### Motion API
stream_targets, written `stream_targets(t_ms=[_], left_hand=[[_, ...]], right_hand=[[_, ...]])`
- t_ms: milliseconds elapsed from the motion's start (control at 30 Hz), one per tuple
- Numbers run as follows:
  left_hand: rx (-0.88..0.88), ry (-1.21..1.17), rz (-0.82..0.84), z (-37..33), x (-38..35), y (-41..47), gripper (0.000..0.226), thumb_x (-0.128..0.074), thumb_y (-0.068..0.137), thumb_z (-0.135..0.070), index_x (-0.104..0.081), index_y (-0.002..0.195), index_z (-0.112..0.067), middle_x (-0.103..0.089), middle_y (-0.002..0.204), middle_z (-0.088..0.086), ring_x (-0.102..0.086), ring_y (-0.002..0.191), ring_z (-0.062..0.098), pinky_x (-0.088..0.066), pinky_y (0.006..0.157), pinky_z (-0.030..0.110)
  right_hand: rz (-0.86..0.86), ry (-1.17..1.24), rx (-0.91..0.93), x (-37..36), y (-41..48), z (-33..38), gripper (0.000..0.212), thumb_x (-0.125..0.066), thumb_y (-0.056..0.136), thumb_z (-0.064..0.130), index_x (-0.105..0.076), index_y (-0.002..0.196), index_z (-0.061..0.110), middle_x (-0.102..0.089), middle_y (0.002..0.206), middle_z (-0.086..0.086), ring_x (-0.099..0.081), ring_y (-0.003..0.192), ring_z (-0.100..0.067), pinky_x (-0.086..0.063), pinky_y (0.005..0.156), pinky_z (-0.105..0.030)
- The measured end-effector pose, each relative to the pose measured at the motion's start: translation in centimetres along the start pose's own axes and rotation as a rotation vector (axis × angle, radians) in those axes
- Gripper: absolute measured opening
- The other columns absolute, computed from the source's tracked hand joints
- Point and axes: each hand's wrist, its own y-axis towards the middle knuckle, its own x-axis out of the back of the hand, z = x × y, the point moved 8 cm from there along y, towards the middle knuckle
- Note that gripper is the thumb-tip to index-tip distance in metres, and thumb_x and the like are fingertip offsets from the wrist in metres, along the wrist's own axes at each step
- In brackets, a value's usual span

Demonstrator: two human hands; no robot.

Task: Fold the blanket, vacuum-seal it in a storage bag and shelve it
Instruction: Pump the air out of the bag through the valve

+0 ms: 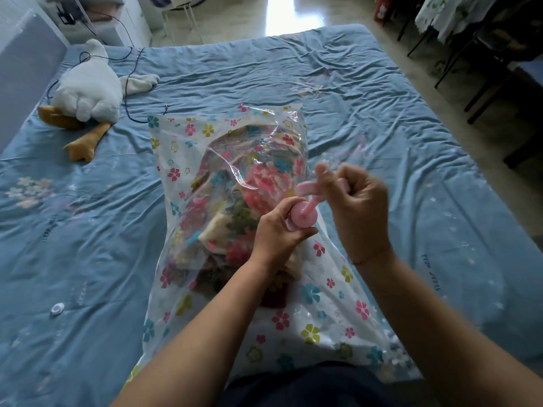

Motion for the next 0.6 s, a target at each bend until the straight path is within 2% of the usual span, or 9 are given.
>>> stream_targets(t_ms=[67, 133, 200, 267, 333, 400, 433, 500, 600], left_hand=[[-0.001, -0.011, 0.013, -0.1, -0.2, -0.2, 0.052, -0.086, 0.067, -0.015, -0.065, 0.114, -0.021, -0.073, 0.102, -0.004, -0.068, 0.093, 0.009, -0.053, 0.084, 0.023], [-0.017, -0.009, 0.025, -0.4, -0.4, -0.3, 0.053, -0.085, 0.069, -0.017, -0.064, 0.117, -0.026, -0.072, 0.103, -0.006, -0.068, 0.094, 0.008, -0.052, 0.085, 0.022], [-0.034, -0.013, 0.025, -0.8, -0.3, 0.0, 0.051, -0.085, 0.07, -0.02, -0.065, 0.117, -0.023, -0.072, 0.105, -0.007, -0.067, 0.096, 0.006, -0.052, 0.087, 0.022], [-0.043, 0.011, 0.016, -1.1, 0.0, 0.5, 0.055, -0.085, 0.07, -0.022, -0.064, 0.12, -0.016, -0.07, 0.11, -0.008, -0.066, 0.1, 0.006, -0.051, 0.092, 0.022], [-0.046, 0.031, 0.009, -1.0, 0.2, 0.8, 0.059, -0.086, 0.069, -0.022, -0.063, 0.122, -0.013, -0.069, 0.113, -0.006, -0.065, 0.103, 0.007, -0.05, 0.095, 0.023], [-0.034, 0.026, 0.012, -0.9, 0.1, 0.6, 0.058, -0.086, 0.069, -0.021, -0.064, 0.121, -0.013, -0.07, 0.112, -0.004, -0.066, 0.102, 0.009, -0.05, 0.094, 0.023], [-0.032, 0.024, 0.013, -0.9, 0.0, 0.4, 0.055, -0.086, 0.069, -0.02, -0.064, 0.12, -0.014, -0.071, 0.109, -0.004, -0.067, 0.1, 0.009, -0.051, 0.091, 0.022], [-0.039, 0.029, 0.027, -0.8, -0.3, 0.0, 0.049, -0.085, 0.07, -0.019, -0.066, 0.115, -0.015, -0.072, 0.103, -0.004, -0.067, 0.095, 0.007, -0.051, 0.085, 0.02], [-0.035, 0.034, 0.019, -0.7, -0.1, -0.2, 0.047, -0.083, 0.072, -0.02, -0.066, 0.116, -0.013, -0.072, 0.104, -0.003, -0.067, 0.094, 0.007, -0.051, 0.084, 0.019]], right_hand=[[0.06, -0.164, -0.114, -0.1, -0.8, -3.9, 0.057, -0.067, 0.083, 0.055, -0.034, 0.053, 0.019, -0.051, 0.05, -0.008, -0.049, 0.048, -0.024, -0.039, 0.052, -0.039], [0.114, -0.27, -0.207, -0.1, -1.2, -6.2, 0.055, -0.063, 0.077, 0.061, -0.04, 0.054, 0.016, -0.036, 0.052, 0.003, -0.034, 0.05, -0.01, -0.034, 0.053, -0.031], [0.1, -0.162, -0.169, 0.2, -0.7, -4.3, 0.064, -0.065, 0.078, 0.061, -0.043, 0.056, 0.005, -0.044, 0.053, -0.005, -0.034, 0.051, -0.014, -0.034, 0.053, -0.031], [0.034, 0.015, -0.038, 0.8, 0.1, -0.2, 0.07, -0.067, 0.082, 0.055, -0.044, 0.061, -0.008, -0.06, 0.066, -0.031, -0.039, 0.051, -0.031, -0.035, 0.052, -0.041], [-0.002, 0.113, 0.074, 1.3, 0.5, 2.5, 0.058, -0.068, 0.086, 0.042, -0.038, 0.058, 0.002, -0.052, 0.067, -0.043, -0.052, 0.057, -0.047, -0.038, 0.053, -0.049], [0.013, 0.033, 0.064, 1.2, 0.2, 1.4, 0.056, -0.068, 0.087, 0.042, -0.032, 0.056, 0.012, -0.05, 0.062, -0.038, -0.06, 0.064, -0.051, -0.043, 0.056, -0.053], [0.033, -0.039, 0.014, 1.0, -0.2, -0.3, 0.057, -0.067, 0.085, 0.048, -0.032, 0.056, 0.014, -0.051, 0.059, -0.032, -0.062, 0.06, -0.04, -0.043, 0.054, -0.049], [0.097, -0.196, -0.135, 0.3, -1.1, -4.2, 0.059, -0.065, 0.08, 0.061, -0.035, 0.054, 0.018, -0.044, 0.047, -0.001, -0.043, 0.048, -0.009, -0.036, 0.049, -0.034], [0.111, -0.217, -0.171, 0.1, -1.3, -4.5, 0.056, -0.066, 0.078, 0.055, -0.042, 0.052, 0.012, -0.042, 0.046, 0.011, -0.037, 0.043, -0.005, -0.035, 0.048, -0.024]])
